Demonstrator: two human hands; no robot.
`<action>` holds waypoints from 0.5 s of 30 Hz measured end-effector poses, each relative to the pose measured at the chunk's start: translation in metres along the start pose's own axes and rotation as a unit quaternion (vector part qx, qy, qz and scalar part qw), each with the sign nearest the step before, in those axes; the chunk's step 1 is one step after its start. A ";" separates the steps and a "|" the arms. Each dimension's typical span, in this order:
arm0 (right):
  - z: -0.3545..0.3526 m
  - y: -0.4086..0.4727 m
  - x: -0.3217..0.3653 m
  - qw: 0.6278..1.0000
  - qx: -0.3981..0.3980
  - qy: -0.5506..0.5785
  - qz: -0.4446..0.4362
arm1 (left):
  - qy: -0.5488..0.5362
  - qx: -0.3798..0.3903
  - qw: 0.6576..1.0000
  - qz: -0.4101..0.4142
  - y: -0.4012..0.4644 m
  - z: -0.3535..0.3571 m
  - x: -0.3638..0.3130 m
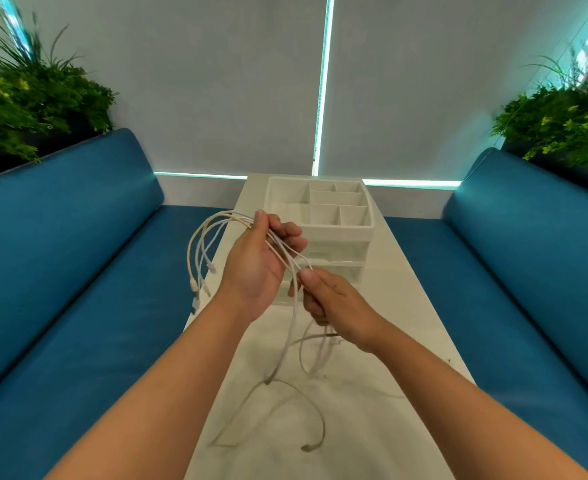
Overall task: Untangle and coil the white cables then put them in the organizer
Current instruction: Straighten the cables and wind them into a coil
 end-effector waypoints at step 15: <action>-0.002 0.007 0.002 0.992 -0.009 -0.121 0.024 | 0.032 0.013 0.999 0.031 -0.005 0.006 -0.008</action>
Point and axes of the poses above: each hand's wrist, its own y-axis towards the middle knuckle, its own z-axis out of the palm, x = y × z, the point moved 8 cm from there along y, towards the middle knuckle, and after that the axes turned 4 degrees about x, right-handed, at the moved point
